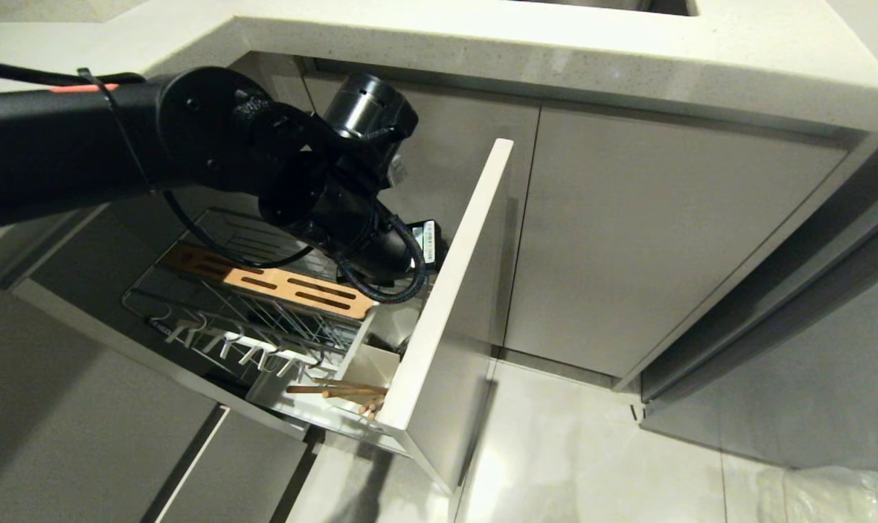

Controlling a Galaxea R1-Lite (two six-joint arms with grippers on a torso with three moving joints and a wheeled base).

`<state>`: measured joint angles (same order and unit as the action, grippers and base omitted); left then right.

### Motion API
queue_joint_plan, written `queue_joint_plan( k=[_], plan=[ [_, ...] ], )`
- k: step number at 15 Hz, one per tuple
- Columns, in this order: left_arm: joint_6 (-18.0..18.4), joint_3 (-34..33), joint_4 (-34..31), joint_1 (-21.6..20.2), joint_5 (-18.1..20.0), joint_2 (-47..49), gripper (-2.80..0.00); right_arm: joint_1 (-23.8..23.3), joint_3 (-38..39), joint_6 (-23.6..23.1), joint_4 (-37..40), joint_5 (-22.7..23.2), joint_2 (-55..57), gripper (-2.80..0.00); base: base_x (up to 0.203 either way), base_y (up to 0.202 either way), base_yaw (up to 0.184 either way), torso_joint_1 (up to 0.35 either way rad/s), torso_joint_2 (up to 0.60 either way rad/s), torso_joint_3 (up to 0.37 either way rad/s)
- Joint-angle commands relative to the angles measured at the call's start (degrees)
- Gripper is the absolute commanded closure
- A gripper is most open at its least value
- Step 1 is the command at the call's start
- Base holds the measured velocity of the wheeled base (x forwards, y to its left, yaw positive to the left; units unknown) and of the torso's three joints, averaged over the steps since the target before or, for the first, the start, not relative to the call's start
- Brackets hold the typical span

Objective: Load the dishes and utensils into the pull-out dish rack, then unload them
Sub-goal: Take the fork out of the cupboard

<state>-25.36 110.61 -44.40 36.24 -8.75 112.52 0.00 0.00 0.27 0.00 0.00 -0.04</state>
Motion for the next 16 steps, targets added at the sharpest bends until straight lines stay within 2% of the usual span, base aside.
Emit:
queue_joint_plan(
  k=[1,13,16],
  plan=[
    [-0.18,0.27,-0.25,-0.30,-0.04,1.39,-2.80,0.00,0.00,0.00,0.00,0.00,0.04,0.00,0.000,0.000,0.000,0.000,0.00,0.000],
    [-0.75,0.40,2.39,-0.91,-0.12,3.88,-2.80,0.00,0.00,0.00,0.00,0.00,0.04,0.00,0.000,0.000,0.000,0.000,0.00,0.000],
    [-0.83,0.40,2.47,-0.91,-1.27,4.38,-2.80,0.00,0.00,0.00,0.00,0.00,0.04,0.00,0.000,0.000,0.000,0.000,0.00,0.000]
  ],
)
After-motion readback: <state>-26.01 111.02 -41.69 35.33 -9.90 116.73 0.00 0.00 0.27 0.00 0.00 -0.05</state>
